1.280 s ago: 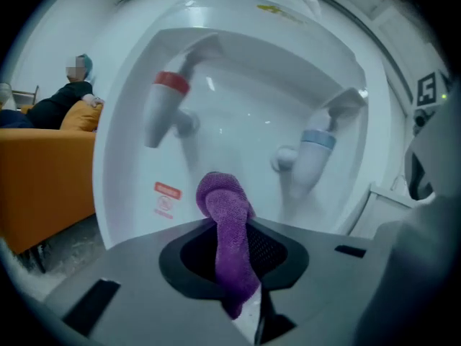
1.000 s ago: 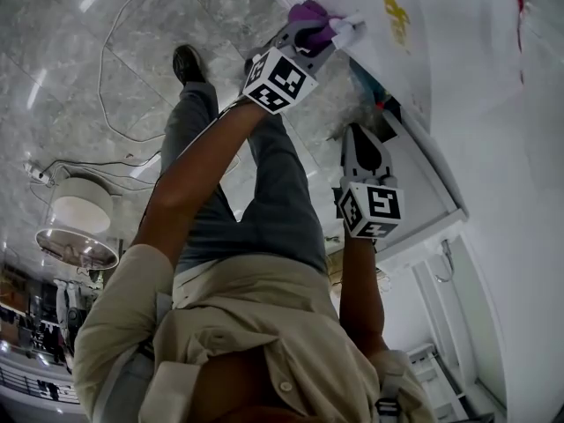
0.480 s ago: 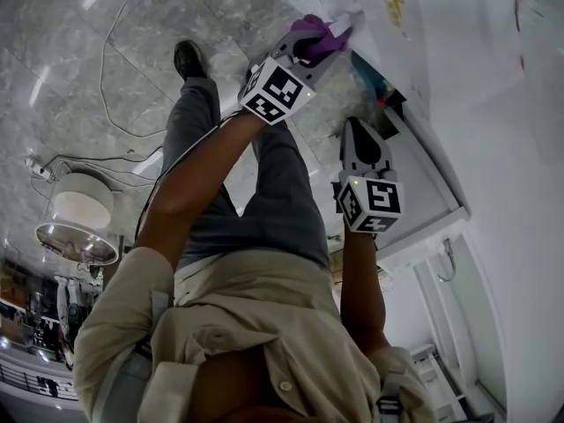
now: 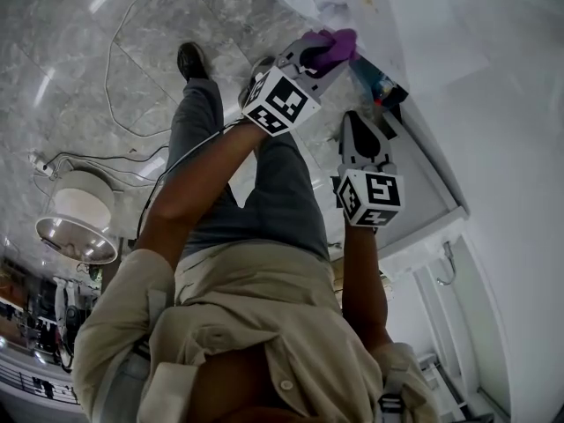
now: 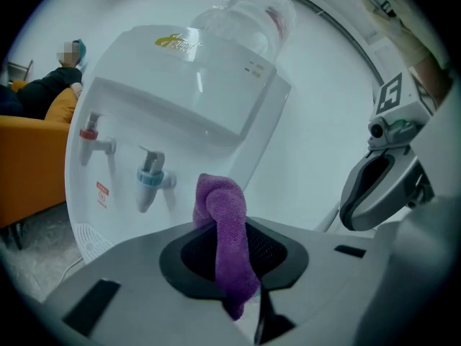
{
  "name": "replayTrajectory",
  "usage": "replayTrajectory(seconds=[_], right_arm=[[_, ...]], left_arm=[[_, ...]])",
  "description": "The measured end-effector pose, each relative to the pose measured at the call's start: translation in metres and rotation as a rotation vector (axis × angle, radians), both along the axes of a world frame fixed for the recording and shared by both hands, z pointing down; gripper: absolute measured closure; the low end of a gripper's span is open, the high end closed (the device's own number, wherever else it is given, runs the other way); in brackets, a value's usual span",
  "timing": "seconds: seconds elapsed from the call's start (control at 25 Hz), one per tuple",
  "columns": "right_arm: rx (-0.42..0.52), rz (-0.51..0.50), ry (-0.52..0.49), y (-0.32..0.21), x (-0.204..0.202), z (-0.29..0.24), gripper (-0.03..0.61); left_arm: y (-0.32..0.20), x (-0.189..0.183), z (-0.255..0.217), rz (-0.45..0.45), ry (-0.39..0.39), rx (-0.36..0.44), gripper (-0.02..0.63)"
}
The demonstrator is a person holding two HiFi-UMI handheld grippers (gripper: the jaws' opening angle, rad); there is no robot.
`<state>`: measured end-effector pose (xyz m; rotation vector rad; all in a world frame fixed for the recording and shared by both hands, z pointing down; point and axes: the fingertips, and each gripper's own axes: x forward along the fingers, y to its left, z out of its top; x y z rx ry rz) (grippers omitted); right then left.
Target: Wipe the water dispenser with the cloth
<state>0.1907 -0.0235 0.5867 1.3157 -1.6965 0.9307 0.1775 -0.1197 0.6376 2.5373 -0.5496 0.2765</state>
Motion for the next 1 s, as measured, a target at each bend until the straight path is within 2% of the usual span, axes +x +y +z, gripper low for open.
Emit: replayTrajectory(seconds=[0.44, 0.76, 1.0], right_arm=[[0.066, -0.002, -0.017, -0.006, 0.012, -0.042, 0.551], [0.115, -0.006, -0.02, -0.014, 0.014, -0.073, 0.551], [0.146, -0.007, -0.024, -0.021, 0.019, -0.096, 0.551]], left_arm=[[-0.006, -0.001, -0.057, -0.009, -0.024, 0.059, 0.529], [-0.01, -0.008, -0.088, 0.003, -0.077, 0.064, 0.529], [-0.011, -0.007, -0.118, 0.015, -0.084, 0.088, 0.529]])
